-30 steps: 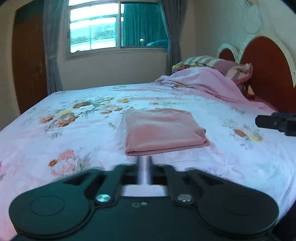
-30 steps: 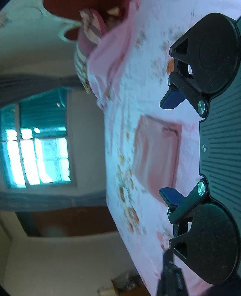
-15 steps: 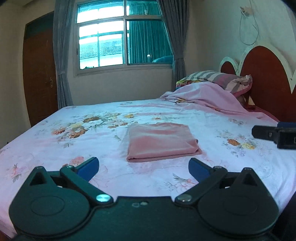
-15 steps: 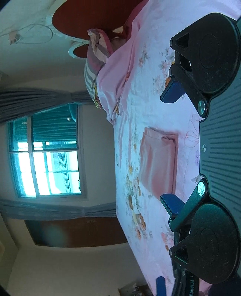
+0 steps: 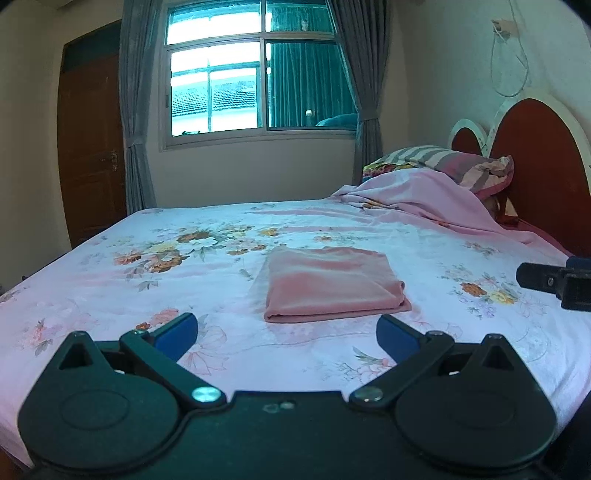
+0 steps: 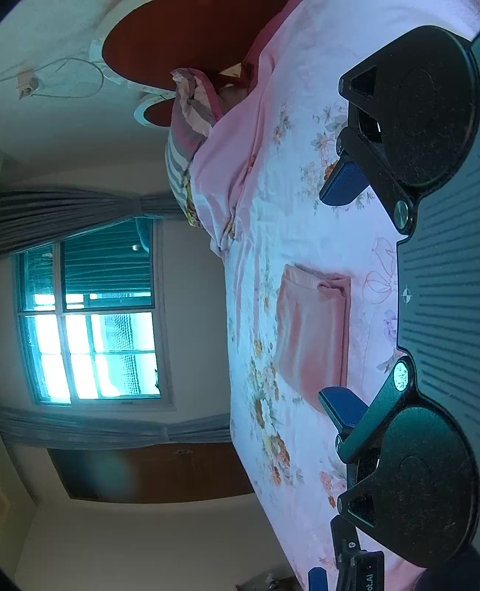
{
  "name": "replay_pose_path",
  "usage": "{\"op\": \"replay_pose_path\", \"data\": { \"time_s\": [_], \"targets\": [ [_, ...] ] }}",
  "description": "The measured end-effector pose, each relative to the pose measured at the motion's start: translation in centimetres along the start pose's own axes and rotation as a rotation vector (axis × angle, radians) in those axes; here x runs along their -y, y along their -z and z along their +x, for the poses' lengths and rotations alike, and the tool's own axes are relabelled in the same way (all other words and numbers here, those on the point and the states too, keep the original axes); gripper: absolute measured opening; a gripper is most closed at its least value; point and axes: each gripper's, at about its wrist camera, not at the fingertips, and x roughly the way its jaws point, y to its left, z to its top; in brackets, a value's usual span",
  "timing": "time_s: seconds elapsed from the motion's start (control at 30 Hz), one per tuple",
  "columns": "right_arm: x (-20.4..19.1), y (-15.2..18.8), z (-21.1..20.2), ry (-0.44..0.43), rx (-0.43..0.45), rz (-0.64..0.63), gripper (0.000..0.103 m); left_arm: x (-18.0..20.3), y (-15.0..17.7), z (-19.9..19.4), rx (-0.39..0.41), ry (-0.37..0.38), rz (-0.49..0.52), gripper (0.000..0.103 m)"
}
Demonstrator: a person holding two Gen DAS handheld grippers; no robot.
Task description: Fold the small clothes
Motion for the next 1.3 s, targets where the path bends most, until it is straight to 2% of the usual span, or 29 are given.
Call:
{"op": "replay_pose_path", "data": {
  "time_s": [1.3],
  "targets": [
    [0.65, 0.05, 0.76, -0.013, -0.018, -0.018, 0.103, 0.13, -0.34, 0.19, 0.008, 0.013, 0.003, 0.101]
  ]
}}
